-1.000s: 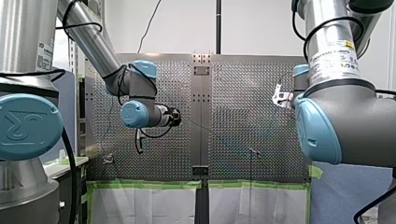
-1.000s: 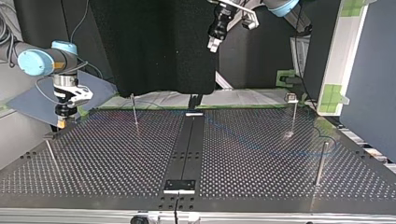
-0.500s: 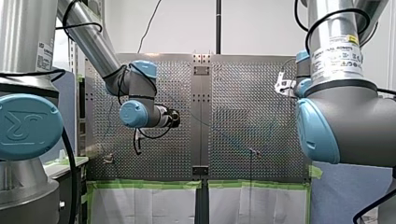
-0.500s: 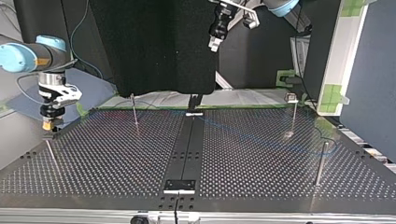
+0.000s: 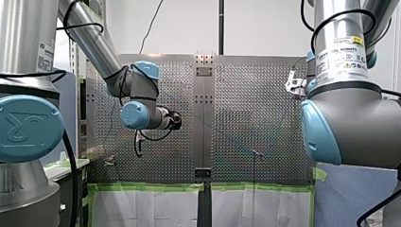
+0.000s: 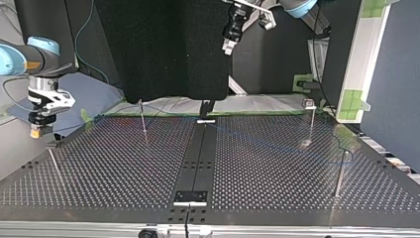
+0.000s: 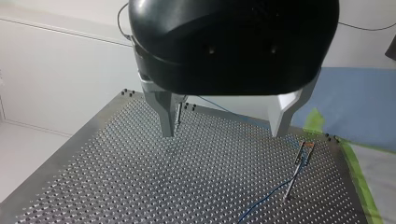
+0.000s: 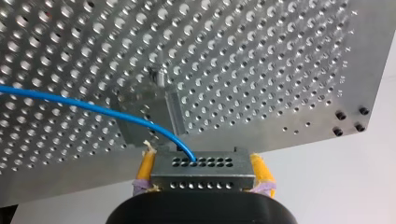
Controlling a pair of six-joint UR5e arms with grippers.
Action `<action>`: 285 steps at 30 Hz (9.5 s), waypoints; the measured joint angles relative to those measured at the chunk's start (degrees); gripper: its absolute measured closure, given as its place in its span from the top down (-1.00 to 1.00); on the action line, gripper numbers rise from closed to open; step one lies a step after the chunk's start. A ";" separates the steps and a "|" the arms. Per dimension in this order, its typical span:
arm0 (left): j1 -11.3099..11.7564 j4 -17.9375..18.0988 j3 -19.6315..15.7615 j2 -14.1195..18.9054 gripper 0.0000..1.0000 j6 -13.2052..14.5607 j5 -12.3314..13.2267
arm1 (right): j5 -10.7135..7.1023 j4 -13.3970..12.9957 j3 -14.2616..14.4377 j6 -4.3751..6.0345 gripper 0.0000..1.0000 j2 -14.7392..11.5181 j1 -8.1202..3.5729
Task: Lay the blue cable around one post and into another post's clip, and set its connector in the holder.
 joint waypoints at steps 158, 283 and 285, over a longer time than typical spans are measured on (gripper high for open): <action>2.79 -1.29 -0.04 -0.19 1.00 0.17 -0.09 | -18.90 4.12 -10.72 -5.44 -1.00 9.07 -3.52; 4.02 -1.14 -0.17 -0.25 1.00 0.18 -0.09 | -21.16 8.93 -12.23 -9.26 -1.00 8.57 -4.52; 4.02 -1.16 -0.17 -0.26 1.00 0.18 -0.09 | -21.22 8.91 -12.24 -9.27 -1.00 8.69 -4.52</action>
